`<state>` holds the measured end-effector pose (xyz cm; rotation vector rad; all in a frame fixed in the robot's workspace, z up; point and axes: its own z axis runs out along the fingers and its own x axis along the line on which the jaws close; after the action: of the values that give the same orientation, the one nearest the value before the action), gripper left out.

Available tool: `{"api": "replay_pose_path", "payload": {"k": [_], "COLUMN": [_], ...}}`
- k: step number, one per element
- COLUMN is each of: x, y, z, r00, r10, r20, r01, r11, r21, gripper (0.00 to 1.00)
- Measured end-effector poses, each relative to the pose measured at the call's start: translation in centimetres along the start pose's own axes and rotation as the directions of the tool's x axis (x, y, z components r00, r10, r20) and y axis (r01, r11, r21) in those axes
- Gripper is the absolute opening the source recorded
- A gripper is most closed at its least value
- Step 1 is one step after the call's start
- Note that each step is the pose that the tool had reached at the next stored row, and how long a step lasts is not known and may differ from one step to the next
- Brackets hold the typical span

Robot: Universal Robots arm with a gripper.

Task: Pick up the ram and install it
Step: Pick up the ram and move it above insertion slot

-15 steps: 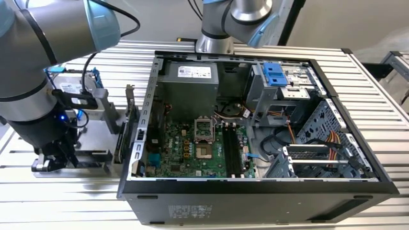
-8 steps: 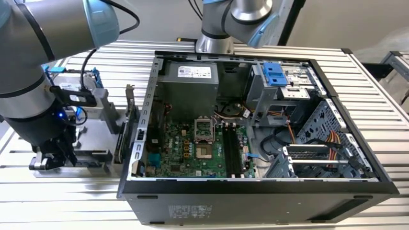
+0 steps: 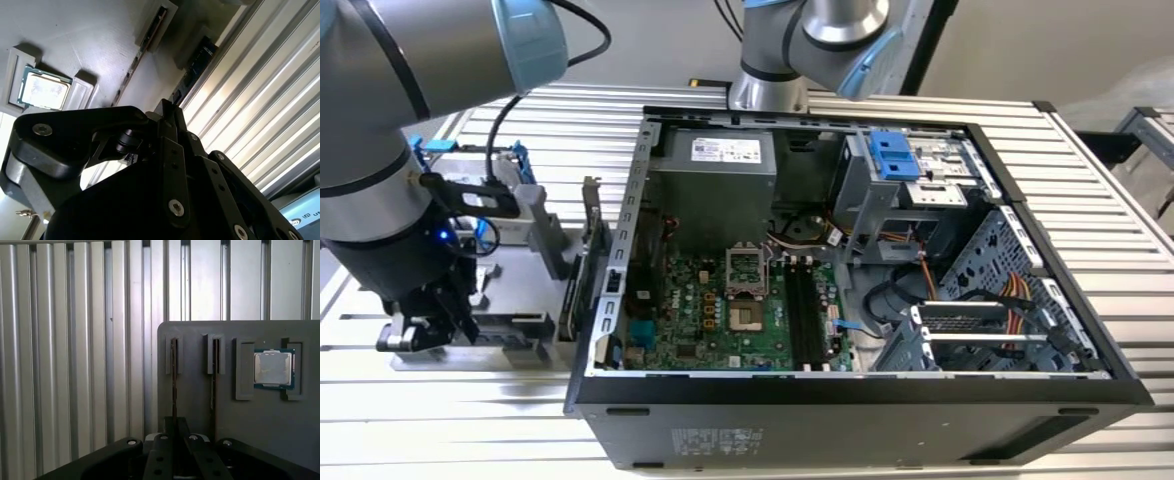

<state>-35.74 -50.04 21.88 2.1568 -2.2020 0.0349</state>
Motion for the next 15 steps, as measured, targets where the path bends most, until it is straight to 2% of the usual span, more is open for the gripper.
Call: {"api": "replay_pose_path", "payload": {"k": [15], "x": [0.04], "y": [0.02], "z": [-0.67], "r00": [1.0000], "r10": [0.000], "r20": [-0.0001], "r01": [0.000], "r11": [1.0000], "r21": [-0.0001], "gripper": [0.00]}}
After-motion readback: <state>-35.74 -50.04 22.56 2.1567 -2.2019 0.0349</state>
